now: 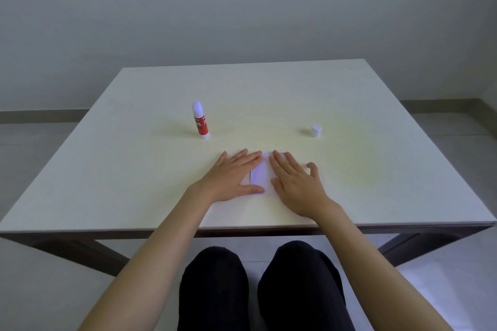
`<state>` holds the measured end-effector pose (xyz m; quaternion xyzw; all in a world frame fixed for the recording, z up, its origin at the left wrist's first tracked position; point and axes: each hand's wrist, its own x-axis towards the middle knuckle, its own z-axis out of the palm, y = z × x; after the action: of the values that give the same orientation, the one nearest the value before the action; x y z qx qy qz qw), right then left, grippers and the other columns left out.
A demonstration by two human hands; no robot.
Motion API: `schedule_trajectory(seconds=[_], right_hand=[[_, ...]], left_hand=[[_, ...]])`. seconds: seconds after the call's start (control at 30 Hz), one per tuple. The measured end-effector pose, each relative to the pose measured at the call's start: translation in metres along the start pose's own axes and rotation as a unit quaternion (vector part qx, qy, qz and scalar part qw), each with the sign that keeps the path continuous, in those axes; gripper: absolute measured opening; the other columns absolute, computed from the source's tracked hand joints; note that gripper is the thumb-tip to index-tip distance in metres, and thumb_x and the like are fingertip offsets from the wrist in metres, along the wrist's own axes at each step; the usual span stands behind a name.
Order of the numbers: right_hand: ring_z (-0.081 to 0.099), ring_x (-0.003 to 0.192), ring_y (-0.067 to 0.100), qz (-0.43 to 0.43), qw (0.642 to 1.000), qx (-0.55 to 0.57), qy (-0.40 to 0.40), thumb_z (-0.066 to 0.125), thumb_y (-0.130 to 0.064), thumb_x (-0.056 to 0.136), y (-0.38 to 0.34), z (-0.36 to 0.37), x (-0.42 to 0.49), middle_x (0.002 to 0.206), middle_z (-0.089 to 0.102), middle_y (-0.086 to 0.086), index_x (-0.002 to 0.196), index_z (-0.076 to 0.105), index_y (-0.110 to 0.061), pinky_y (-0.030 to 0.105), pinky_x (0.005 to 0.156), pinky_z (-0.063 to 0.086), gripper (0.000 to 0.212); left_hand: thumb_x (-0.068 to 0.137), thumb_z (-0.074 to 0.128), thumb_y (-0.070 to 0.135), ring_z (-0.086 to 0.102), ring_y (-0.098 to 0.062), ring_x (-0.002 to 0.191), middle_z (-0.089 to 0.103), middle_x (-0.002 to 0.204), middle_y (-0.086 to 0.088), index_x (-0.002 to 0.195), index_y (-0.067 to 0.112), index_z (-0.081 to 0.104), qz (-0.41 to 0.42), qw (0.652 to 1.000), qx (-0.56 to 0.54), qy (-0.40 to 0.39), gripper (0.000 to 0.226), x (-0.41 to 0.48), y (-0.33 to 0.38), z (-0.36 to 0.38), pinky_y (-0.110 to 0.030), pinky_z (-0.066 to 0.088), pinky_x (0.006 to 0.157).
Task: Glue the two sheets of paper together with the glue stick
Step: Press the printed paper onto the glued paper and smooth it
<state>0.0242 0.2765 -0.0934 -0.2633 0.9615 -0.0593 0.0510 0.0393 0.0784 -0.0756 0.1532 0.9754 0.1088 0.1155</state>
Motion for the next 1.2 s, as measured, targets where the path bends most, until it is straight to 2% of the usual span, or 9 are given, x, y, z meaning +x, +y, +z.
schedule_trajectory(seconds=[0.13, 0.27, 0.37, 0.53, 0.77, 0.87, 0.97, 1.2], right_hand=[[0.008, 0.148, 0.010, 0.024, 0.999, 0.046, 0.016, 0.026, -0.041, 0.099, 0.004, -0.002, 0.001, 0.163, 0.002, -0.004, 0.153, 0.003, -0.018, 0.041, 0.111, 0.013, 0.063], [0.027, 0.141, 0.015, 0.045, 0.989, 0.128, 0.064, 0.045, -0.031, 0.095, 0.007, -0.011, 0.012, 0.155, 0.032, -0.004, 0.148, 0.028, -0.020, 0.036, 0.102, 0.022, 0.057], [0.039, 0.131, 0.022, 0.041, 0.985, 0.148, 0.076, 0.053, -0.022, 0.092, 0.009, -0.018, 0.021, 0.144, 0.046, -0.001, 0.138, 0.047, -0.018, 0.036, 0.097, 0.031, 0.047], [0.050, 0.115, 0.026, 0.036, 0.974, 0.190, 0.121, 0.056, -0.007, 0.086, 0.010, -0.021, 0.028, 0.125, 0.061, 0.005, 0.126, 0.060, -0.014, 0.037, 0.093, 0.041, 0.040], [0.054, 0.097, 0.025, 0.088, 0.945, 0.266, 0.170, 0.047, 0.001, 0.086, 0.007, -0.021, 0.043, 0.097, 0.068, 0.008, 0.108, 0.068, -0.011, 0.036, 0.076, 0.045, 0.032], [0.054, 0.086, 0.024, 0.093, 0.941, 0.274, 0.172, 0.043, 0.002, 0.087, 0.007, -0.024, 0.051, 0.089, 0.067, 0.011, 0.099, 0.069, -0.009, 0.036, 0.070, 0.045, 0.031], [0.050, 0.074, 0.021, 0.088, 0.943, 0.272, 0.172, 0.041, 0.003, 0.086, 0.008, -0.025, 0.053, 0.079, 0.060, 0.007, 0.094, 0.068, -0.008, 0.035, 0.065, 0.045, 0.030], [0.050, 0.072, 0.022, 0.077, 0.953, 0.246, 0.158, 0.041, 0.003, 0.085, 0.009, -0.024, 0.058, 0.084, 0.059, 0.009, 0.098, 0.066, -0.007, 0.035, 0.062, 0.043, 0.030]], left_hand=[[0.083, 0.052, 0.062, 0.006, -0.010, 0.147, 0.012, 0.159, 0.014, 0.151, 0.027, 0.013, -0.007, 0.999, -0.043, 0.024, 0.086, 0.002, -0.003, 0.000, -0.040, 0.004, 0.119], [0.078, 0.061, 0.061, 0.018, -0.012, 0.144, 0.023, 0.156, 0.011, 0.148, 0.026, 0.024, 0.000, 0.998, -0.049, 0.045, 0.088, 0.006, -0.005, -0.004, -0.035, 0.012, 0.116], [0.074, 0.065, 0.061, 0.022, -0.011, 0.142, 0.026, 0.154, 0.012, 0.147, 0.026, 0.028, -0.001, 0.997, -0.059, 0.052, 0.089, 0.007, -0.005, -0.004, -0.034, 0.015, 0.114], [0.067, 0.071, 0.060, 0.024, -0.012, 0.141, 0.029, 0.153, 0.011, 0.145, 0.027, 0.029, -0.005, 0.996, -0.073, 0.048, 0.095, 0.010, -0.005, -0.004, -0.036, 0.017, 0.115], [0.064, 0.073, 0.061, 0.023, -0.015, 0.142, 0.028, 0.154, 0.007, 0.147, 0.026, 0.024, -0.016, 0.995, -0.094, 0.037, 0.103, 0.009, -0.004, -0.005, -0.043, 0.015, 0.117], [0.062, 0.074, 0.063, 0.022, -0.015, 0.143, 0.028, 0.154, 0.007, 0.147, 0.026, 0.022, -0.016, 0.995, -0.088, 0.035, 0.106, 0.009, -0.002, -0.004, -0.046, 0.015, 0.117], [0.061, 0.073, 0.063, 0.022, -0.016, 0.142, 0.028, 0.154, 0.007, 0.147, 0.026, 0.021, -0.016, 0.996, -0.086, 0.032, 0.108, 0.010, -0.003, -0.005, -0.047, 0.016, 0.117], [0.064, 0.072, 0.062, 0.020, -0.014, 0.143, 0.026, 0.155, 0.008, 0.148, 0.026, 0.020, -0.013, 0.996, -0.083, 0.027, 0.105, 0.009, -0.002, -0.005, -0.047, 0.012, 0.118]])
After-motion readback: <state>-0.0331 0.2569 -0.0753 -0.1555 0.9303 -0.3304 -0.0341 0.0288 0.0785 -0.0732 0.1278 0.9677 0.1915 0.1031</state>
